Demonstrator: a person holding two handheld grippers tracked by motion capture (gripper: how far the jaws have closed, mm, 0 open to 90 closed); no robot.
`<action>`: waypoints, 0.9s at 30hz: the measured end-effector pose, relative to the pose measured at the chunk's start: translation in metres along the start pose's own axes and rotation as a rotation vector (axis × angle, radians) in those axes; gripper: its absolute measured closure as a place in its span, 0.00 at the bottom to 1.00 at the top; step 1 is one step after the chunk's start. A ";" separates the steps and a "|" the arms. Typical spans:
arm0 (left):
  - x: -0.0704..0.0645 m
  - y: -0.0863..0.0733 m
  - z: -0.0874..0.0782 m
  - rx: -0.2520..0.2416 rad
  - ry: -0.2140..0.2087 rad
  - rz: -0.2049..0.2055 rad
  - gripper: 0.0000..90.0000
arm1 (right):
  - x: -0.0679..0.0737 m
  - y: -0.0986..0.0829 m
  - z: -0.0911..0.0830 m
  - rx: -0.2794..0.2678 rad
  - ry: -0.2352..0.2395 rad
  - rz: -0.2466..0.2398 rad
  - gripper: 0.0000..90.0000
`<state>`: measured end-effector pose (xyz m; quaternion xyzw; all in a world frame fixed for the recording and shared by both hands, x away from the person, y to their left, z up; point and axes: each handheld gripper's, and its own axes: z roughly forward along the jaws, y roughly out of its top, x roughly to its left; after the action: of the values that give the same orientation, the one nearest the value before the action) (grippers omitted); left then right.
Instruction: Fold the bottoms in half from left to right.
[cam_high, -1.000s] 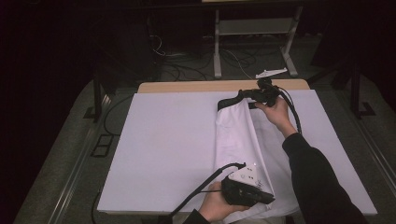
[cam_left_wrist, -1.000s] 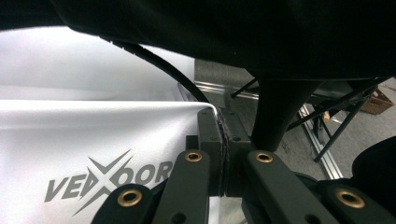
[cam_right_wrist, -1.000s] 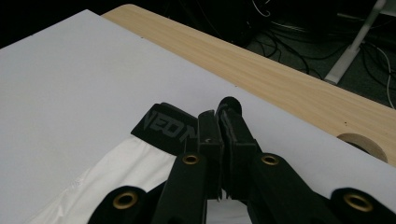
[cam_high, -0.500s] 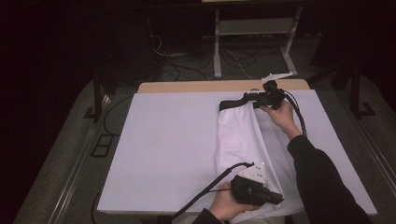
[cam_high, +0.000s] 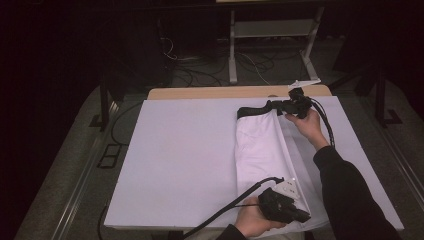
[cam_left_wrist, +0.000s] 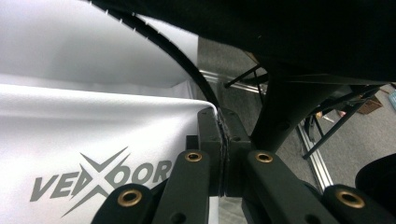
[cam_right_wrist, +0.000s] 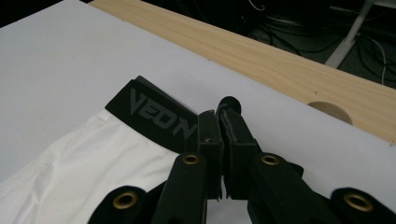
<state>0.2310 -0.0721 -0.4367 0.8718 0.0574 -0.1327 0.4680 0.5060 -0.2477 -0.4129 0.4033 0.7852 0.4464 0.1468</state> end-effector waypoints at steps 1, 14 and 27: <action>0.001 0.000 0.003 0.005 -0.002 -0.002 0.98 | -0.001 -0.001 0.000 0.004 0.002 0.002 0.95; 0.009 0.006 0.028 0.057 -0.008 -0.046 0.98 | -0.012 -0.009 -0.002 0.002 0.004 0.008 0.95; 0.015 0.019 0.046 0.083 0.004 -0.077 0.98 | -0.024 -0.015 -0.003 0.024 -0.022 0.006 0.95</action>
<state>0.2417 -0.1216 -0.4502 0.8879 0.0864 -0.1513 0.4258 0.5117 -0.2718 -0.4265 0.4121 0.7876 0.4330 0.1494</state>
